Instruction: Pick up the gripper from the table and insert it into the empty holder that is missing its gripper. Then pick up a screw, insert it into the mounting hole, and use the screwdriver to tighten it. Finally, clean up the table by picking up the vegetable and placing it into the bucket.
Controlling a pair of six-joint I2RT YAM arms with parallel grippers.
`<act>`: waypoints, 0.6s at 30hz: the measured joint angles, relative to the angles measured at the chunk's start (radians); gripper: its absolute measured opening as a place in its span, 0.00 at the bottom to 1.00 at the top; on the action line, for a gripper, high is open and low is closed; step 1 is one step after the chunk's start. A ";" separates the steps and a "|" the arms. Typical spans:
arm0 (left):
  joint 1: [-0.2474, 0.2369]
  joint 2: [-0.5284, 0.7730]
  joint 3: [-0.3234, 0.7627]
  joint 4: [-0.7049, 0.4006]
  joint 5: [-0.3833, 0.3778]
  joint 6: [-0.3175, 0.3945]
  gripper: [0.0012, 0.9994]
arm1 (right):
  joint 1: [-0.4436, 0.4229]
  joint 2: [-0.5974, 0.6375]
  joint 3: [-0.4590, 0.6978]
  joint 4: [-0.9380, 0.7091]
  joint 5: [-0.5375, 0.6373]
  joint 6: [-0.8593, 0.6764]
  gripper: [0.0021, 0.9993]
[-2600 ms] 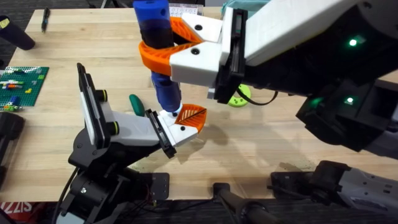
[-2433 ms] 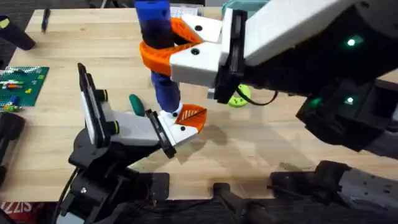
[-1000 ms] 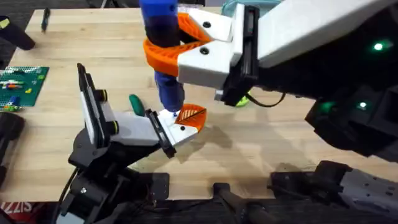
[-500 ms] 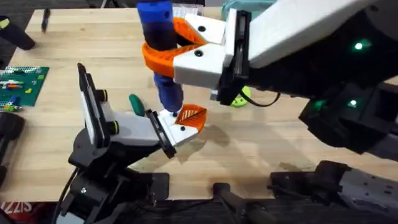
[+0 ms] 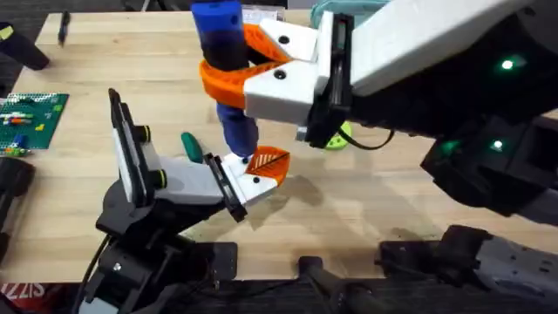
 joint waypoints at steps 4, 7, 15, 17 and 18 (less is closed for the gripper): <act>0.000 0.000 0.000 0.000 0.000 0.000 0.01 | 0.000 -0.003 0.000 -0.001 0.000 0.000 0.04; 0.000 0.000 0.000 0.000 0.000 0.000 0.01 | 0.000 -0.003 0.000 -0.001 0.000 0.000 0.04; 0.000 0.000 0.000 0.000 0.000 0.000 0.01 | 0.000 -0.003 0.000 0.002 -0.004 0.003 0.04; 0.000 0.000 0.000 0.000 0.000 0.000 0.01 | 0.000 -0.003 0.000 0.004 -0.004 0.003 0.04; 0.000 0.000 0.000 0.000 0.000 0.000 0.01 | 0.000 -0.003 0.000 0.006 -0.004 0.004 0.04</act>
